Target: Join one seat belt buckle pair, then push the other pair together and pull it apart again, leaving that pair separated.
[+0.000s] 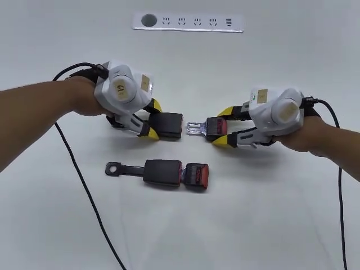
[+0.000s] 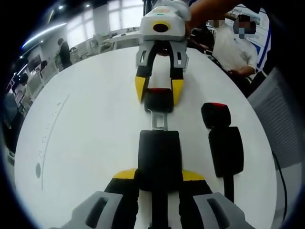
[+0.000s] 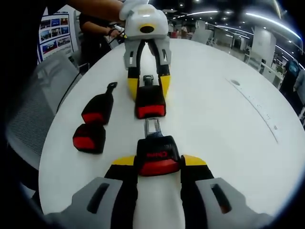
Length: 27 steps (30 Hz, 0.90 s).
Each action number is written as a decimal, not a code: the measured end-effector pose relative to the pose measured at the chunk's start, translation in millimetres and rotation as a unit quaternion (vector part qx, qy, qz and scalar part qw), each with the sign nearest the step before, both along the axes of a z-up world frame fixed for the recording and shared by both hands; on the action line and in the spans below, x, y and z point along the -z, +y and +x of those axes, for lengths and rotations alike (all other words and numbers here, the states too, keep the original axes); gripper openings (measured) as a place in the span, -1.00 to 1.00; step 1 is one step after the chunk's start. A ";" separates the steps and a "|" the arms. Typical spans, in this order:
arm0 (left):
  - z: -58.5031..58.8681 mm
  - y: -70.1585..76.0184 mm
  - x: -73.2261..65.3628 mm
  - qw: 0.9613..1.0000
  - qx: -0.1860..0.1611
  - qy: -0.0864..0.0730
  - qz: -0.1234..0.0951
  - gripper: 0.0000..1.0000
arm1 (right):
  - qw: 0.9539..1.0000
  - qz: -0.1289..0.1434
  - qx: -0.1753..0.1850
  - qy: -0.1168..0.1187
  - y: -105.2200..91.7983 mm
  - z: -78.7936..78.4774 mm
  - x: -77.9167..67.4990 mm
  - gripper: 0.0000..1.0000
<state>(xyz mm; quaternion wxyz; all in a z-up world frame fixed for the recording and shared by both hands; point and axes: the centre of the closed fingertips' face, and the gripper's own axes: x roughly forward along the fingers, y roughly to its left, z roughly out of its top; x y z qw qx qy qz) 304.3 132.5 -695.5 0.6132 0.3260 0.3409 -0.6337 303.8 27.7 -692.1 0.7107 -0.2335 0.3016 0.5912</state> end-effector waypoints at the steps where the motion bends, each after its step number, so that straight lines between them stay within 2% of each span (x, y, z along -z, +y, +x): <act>1: -0.2 0.0 0.1 1.000 0.000 0.000 0.001 -0.34 | 1.000 0.003 -0.002 0.000 2.7 0.0 -0.6 -0.33; 8: -0.8 -0.5 0.2 1.000 -0.001 0.000 0.004 -0.34 | 1.000 0.010 -0.003 0.002 9.1 -3.0 -1.8 -0.33; 13: -2.8 -2.2 -1.1 1.000 -0.001 -0.001 0.007 -0.34 | 1.000 0.016 0.000 0.004 19.4 2.0 -1.4 -0.33; 14: -3.3 -2.5 -1.3 1.000 0.000 -0.001 0.008 -0.34 | 1.000 0.018 0.002 0.008 20.8 -1.4 -2.2 -0.33; 15: -2.9 -2.1 -0.7 1.000 0.004 -0.002 0.010 -0.34 | 1.000 0.009 -0.002 0.003 19.2 -1.0 -2.2 -0.33; 23: -1.9 -2.2 -0.8 1.000 0.002 -0.002 0.015 -0.35 | 1.000 0.011 0.008 0.010 18.5 1.6 0.7 -0.34; 27: -1.7 -2.4 -0.3 1.000 0.007 -0.005 0.026 -0.35 | 1.000 0.009 0.011 0.009 20.8 3.1 0.9 -0.34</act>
